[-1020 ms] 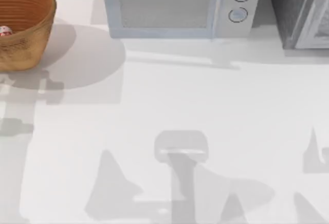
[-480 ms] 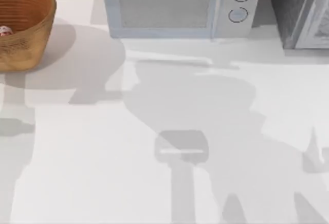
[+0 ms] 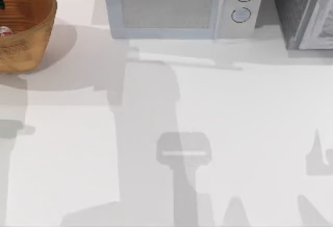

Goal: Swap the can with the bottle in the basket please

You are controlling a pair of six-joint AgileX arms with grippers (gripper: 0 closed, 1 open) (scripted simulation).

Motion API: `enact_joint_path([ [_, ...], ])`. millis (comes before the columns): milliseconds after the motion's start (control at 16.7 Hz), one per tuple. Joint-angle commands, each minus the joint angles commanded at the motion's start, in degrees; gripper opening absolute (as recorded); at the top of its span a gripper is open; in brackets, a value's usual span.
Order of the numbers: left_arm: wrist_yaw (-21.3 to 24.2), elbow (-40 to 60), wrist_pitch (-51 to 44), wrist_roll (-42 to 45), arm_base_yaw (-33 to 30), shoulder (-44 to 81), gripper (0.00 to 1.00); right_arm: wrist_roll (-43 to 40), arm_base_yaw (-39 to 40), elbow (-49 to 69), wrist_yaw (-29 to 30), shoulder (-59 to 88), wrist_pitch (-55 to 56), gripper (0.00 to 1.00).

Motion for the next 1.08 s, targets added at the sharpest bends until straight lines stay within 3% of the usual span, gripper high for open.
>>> enact_joint_path([
  [360, 1.8, 11.9, -6.5, 0.7, 0.2, 12.7, 1.00, 0.0, 0.0, 0.0, 0.0, 0.0, 0.0, 1.00],
  [780, 1.9, 11.7, -6.0, 0.6, -0.1, 12.5, 1.00, 0.0, 0.0, 0.0, 0.0, 0.0, 0.0, 1.00],
  [1080, 1.7, 3.8, 0.0, -0.1, -0.5, 11.1, 1.00, 0.0, 0.0, 0.0, 0.0, 0.0, 0.0, 1.00],
])
